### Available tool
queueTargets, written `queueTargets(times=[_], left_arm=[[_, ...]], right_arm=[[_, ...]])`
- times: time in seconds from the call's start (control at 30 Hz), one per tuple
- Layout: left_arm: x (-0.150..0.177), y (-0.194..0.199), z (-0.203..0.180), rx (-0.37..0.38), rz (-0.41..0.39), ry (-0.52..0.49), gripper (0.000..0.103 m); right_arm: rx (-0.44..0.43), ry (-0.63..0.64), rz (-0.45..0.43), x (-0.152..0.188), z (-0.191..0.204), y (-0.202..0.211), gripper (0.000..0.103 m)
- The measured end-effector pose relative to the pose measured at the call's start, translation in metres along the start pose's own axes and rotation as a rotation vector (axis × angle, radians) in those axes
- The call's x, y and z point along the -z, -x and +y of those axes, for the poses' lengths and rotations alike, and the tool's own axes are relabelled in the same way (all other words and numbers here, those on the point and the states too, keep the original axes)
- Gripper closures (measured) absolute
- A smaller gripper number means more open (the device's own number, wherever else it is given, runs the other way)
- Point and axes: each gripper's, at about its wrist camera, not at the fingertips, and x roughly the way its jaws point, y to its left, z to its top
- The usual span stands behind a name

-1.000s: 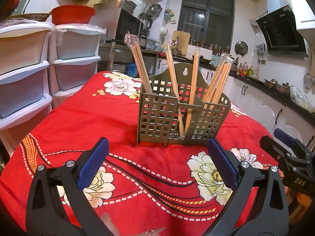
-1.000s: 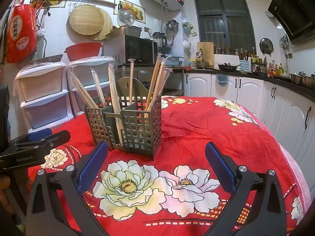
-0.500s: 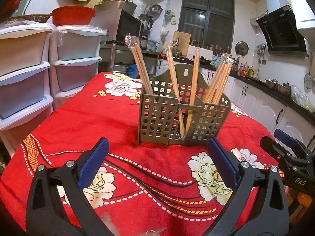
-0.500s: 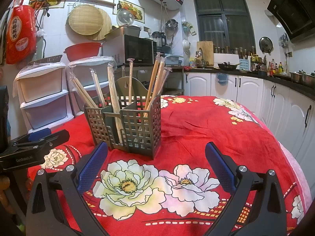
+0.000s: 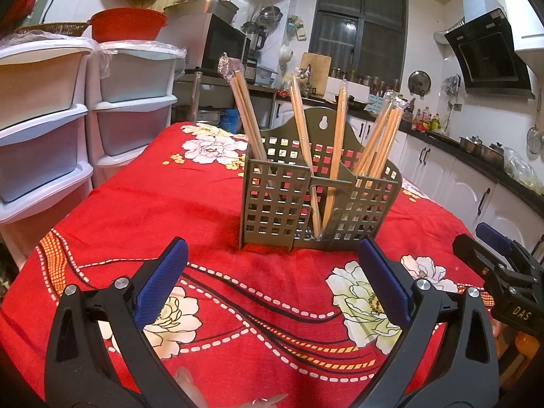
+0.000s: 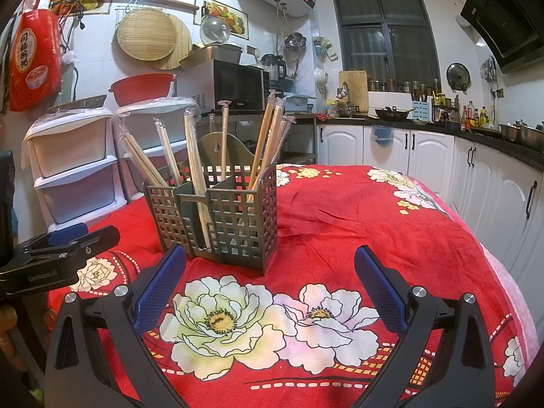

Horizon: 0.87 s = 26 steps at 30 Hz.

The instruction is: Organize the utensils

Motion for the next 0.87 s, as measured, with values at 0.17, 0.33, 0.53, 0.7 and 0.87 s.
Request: queueTargets(times=[0.17,0.33,0.53,0.7,0.87], left_arm=[[0.001,-0.003,-0.002,-0.017,0.008,-0.003,0.012],[0.002,-0.005,0.0,-0.02,0.02,0.012,0.012],[0.002,-0.008,0.001,0.013,0.056,0.033,0.012],[-0.005,-0.015,0.023,-0.034,0.16,0.095,0.012],[-0.02,-0.032,0.107,-0.317,0.283,0.194,0.011]], right_arm=[[0.001,-0.002,0.001,0.0,0.0,0.0,0.007],[0.001,-0.001,0.001,0.0,0.0,0.0,0.007],[0.007,-0.002,0.001,0.0,-0.001,0.0,0.007],[0.033,-0.031,0.028,-0.004,-0.014,0.0,0.007],[0.301,-0.047,0.24,-0.014,-0.079,-0.031,0.007]])
